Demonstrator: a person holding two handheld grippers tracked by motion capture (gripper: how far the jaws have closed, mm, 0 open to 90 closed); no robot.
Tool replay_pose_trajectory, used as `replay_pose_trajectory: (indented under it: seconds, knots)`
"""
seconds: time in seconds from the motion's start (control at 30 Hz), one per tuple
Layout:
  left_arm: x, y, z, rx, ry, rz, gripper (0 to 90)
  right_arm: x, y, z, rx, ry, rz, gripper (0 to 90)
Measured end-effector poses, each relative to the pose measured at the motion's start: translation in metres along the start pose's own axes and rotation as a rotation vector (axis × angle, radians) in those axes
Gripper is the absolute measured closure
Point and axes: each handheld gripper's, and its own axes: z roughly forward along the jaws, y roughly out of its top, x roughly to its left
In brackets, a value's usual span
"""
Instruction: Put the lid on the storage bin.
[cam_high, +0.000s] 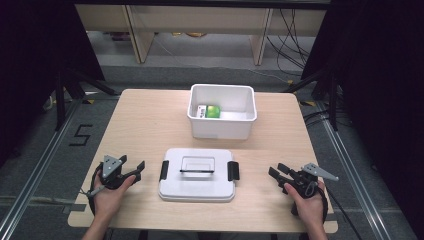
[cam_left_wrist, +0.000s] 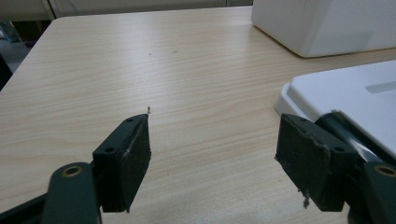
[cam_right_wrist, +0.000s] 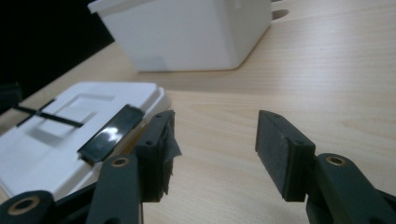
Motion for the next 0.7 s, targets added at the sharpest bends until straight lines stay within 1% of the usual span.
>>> replay_pose_trajectory:
  seconds: [0.07,0.1,0.13,0.17,0.2,0.23,0.27,0.3,0.33,0.37,0.4,0.43,0.47,0.5,0.53,0.57,0.6,0.63,0.67,0.7]
  knots:
    - [0.001,0.000,-0.001,0.003,0.000,-0.002,26.9,0.008,0.006,0.000,0.037,-0.002,-0.029,52.1]
    - [0.001,0.000,0.000,-0.001,-0.004,-0.006,27.4,0.008,0.011,-0.001,0.057,-0.004,-0.097,54.0]
    - [0.001,0.000,0.000,0.002,-0.007,-0.011,27.9,0.012,0.014,-0.001,0.091,0.020,-0.103,54.9]
    - [0.002,0.000,0.000,0.003,-0.008,-0.011,27.9,0.016,0.017,0.000,0.107,0.048,-0.110,55.2]
    - [0.002,0.000,0.000,0.003,-0.009,-0.012,28.2,0.018,0.022,0.000,0.138,0.068,-0.145,54.8]
    - [0.002,0.000,0.000,-0.003,-0.014,-0.008,28.2,0.022,0.026,0.000,0.166,0.058,-0.157,55.4]
    - [0.002,0.000,-0.001,0.006,-0.018,-0.003,28.2,0.026,0.032,0.000,0.198,0.035,-0.190,56.0]
    - [0.002,0.000,-0.001,0.006,-0.018,-0.003,28.2,0.028,0.037,0.004,0.200,0.031,-0.241,55.2]
    - [0.001,0.000,-0.001,0.000,-0.018,-0.001,28.1,0.032,0.044,0.005,0.244,0.030,-0.272,55.3]
    - [0.001,0.000,0.000,0.004,-0.018,0.001,28.3,0.036,0.050,0.007,0.291,0.043,-0.307,55.4]
    - [0.001,0.000,0.000,0.012,-0.019,0.005,28.5,0.039,0.056,0.010,0.340,0.071,-0.347,54.5]
    - [0.001,0.000,0.000,0.014,-0.019,0.006,28.8,0.043,0.063,0.013,0.385,0.086,-0.388,54.8]
    - [0.001,0.000,0.000,0.014,-0.019,0.006,29.1,0.047,0.069,0.016,0.414,0.096,-0.428,55.6]
    - [0.002,0.000,0.000,0.017,-0.023,0.007,29.1,0.047,0.069,0.016,0.414,0.096,-0.428,55.6]
    - [0.002,0.000,0.000,0.013,-0.022,-0.003,29.6,0.054,0.080,0.024,0.451,0.106,-0.493,56.7]
    - [0.002,0.000,0.000,0.014,-0.022,-0.006,29.6,0.054,0.084,0.027,0.473,0.107,-0.527,57.2]
    - [0.002,0.000,0.000,0.008,-0.022,-0.010,29.7,0.058,0.088,0.030,0.511,0.107,-0.547,58.9]
    - [0.002,0.000,0.000,0.008,-0.022,-0.010,29.7,0.058,0.088,0.030,0.511,0.107,-0.547,58.9]
    - [0.002,0.000,0.000,0.009,-0.023,-0.010,29.7,0.067,0.097,0.037,0.624,0.123,-0.607,59.6]
    - [0.002,0.000,0.000,0.010,-0.021,-0.004,29.7,0.071,0.099,0.041,0.669,0.136,-0.642,59.7]
